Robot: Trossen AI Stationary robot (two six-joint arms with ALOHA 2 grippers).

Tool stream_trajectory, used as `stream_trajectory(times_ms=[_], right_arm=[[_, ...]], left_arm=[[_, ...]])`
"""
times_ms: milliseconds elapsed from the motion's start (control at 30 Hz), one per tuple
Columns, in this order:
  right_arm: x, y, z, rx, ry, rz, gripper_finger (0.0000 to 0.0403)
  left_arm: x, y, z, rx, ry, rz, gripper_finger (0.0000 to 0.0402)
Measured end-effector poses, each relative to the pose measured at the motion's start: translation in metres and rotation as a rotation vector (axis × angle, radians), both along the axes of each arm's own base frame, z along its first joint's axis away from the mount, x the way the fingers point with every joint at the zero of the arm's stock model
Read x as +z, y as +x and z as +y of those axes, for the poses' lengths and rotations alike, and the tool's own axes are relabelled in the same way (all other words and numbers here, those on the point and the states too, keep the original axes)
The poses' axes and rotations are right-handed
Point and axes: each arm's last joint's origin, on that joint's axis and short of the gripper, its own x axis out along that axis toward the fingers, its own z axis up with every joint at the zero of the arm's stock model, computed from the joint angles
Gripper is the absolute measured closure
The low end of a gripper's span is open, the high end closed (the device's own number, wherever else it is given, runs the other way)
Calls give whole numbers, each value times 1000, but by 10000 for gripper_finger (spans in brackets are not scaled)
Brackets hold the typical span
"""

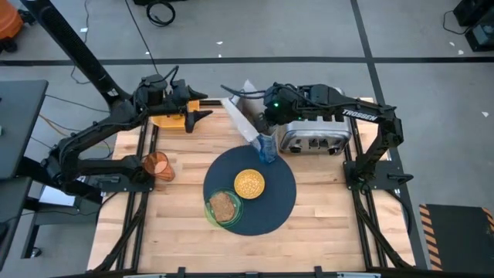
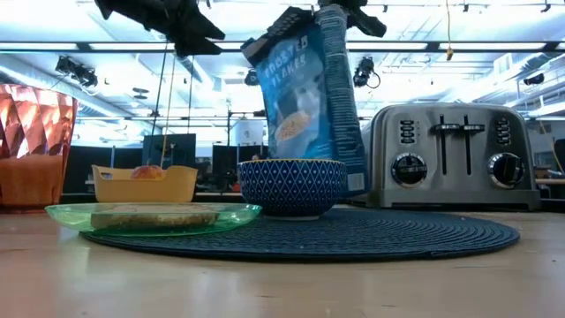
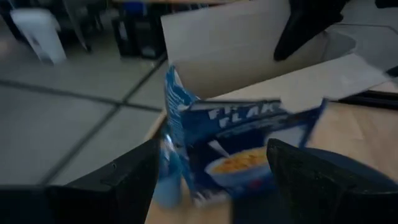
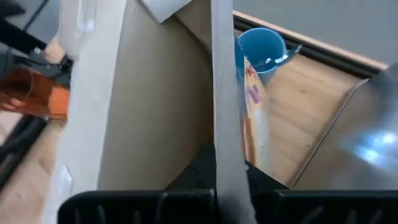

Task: Arrange a breakfast setting
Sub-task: Pour the cereal in the yellow bowl on the dark blue table mat

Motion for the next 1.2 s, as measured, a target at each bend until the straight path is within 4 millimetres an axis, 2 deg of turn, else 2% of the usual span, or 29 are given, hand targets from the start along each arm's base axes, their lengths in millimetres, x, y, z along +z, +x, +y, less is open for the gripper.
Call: stream_trajectory(times_ms=[267,533,867,1000,1200], right_arm=[[-3,5,2,-121,56,-50,402],[-1,8,8,-136,60,-82,402],[4,14,10,-143,51,-170,402],[-2,22,13,-181,46,-181,402],[-14,49,24,-220,34,-264,402]], left_arm=[[-2,-15,-11,64,-170,92,106],[5,-27,-21,56,-136,87,108],[6,-28,-22,62,-153,79,108],[6,-27,-24,63,-181,71,108],[5,-22,-32,19,-204,69,108]])
